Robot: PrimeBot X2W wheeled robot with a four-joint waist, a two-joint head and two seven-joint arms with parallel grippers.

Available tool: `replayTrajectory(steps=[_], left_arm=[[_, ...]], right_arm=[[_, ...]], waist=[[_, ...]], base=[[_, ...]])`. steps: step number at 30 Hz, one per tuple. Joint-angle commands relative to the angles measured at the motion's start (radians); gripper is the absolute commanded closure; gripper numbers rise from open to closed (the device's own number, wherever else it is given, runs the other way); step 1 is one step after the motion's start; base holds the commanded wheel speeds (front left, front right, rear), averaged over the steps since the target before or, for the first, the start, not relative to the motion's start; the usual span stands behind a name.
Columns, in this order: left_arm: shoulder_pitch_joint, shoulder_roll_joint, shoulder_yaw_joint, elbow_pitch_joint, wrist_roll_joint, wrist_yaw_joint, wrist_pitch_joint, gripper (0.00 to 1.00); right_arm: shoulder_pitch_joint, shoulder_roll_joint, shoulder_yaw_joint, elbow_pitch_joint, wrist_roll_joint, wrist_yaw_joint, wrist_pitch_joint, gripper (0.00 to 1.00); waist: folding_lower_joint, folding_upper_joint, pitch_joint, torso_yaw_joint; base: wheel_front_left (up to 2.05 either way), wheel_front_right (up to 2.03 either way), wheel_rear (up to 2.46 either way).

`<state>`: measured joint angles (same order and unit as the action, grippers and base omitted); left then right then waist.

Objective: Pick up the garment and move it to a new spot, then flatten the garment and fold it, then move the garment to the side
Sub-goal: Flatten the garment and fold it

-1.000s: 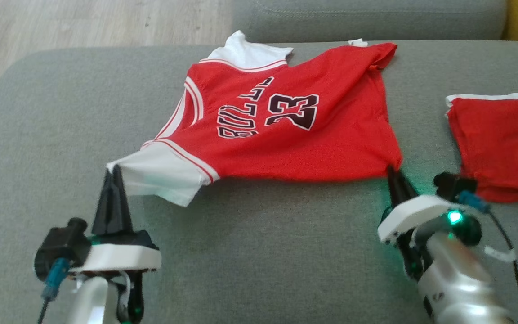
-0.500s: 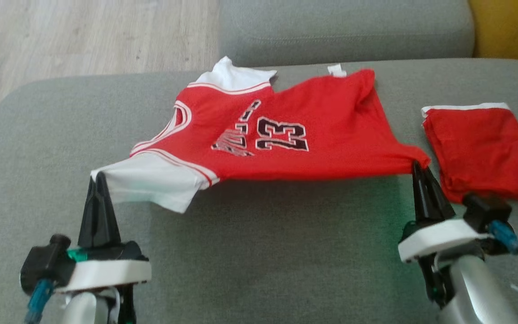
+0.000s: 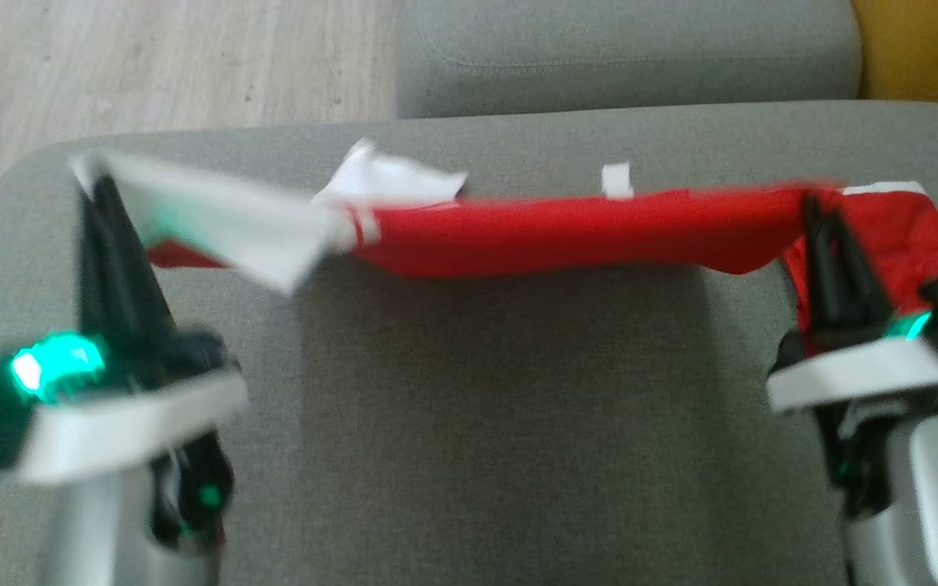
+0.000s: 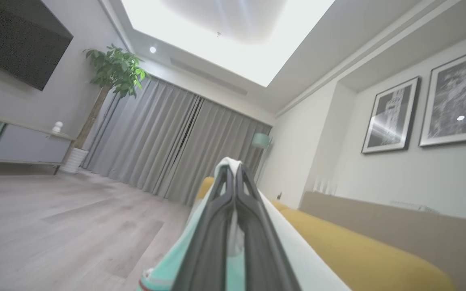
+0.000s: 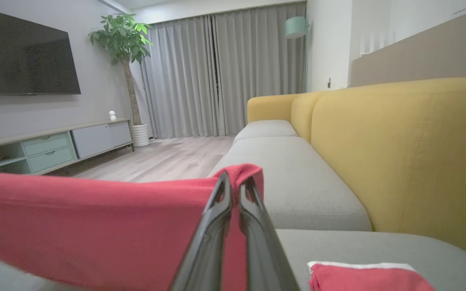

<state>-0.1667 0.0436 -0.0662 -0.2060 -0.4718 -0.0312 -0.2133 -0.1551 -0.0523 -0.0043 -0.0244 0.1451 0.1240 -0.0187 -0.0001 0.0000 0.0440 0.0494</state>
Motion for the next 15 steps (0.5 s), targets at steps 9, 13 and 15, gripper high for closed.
replayTrajectory(steps=[9,13,15], left_arm=[[-0.433,0.062,0.047,0.031,-0.082,0.053,0.271,1.00],[-0.746,0.134,0.047,0.262,-0.081,0.046,0.384,1.00],[-0.921,0.165,0.057,0.398,-0.068,0.047,0.390,1.00]], right_arm=[[-0.324,-0.082,0.043,-0.092,-0.015,0.007,0.224,1.00],[-0.619,-0.103,0.093,0.064,0.030,0.007,0.313,1.00],[-0.795,-0.118,0.140,0.175,0.031,0.007,0.310,1.00]], waist=[[0.0001,0.0000,0.156,-0.016],[0.0001,0.0000,0.306,-0.037],[0.0001,0.0000,0.379,-0.046]], base=[[0.00,0.00,0.00],[0.00,0.00,0.00],[0.00,0.00,0.00]])
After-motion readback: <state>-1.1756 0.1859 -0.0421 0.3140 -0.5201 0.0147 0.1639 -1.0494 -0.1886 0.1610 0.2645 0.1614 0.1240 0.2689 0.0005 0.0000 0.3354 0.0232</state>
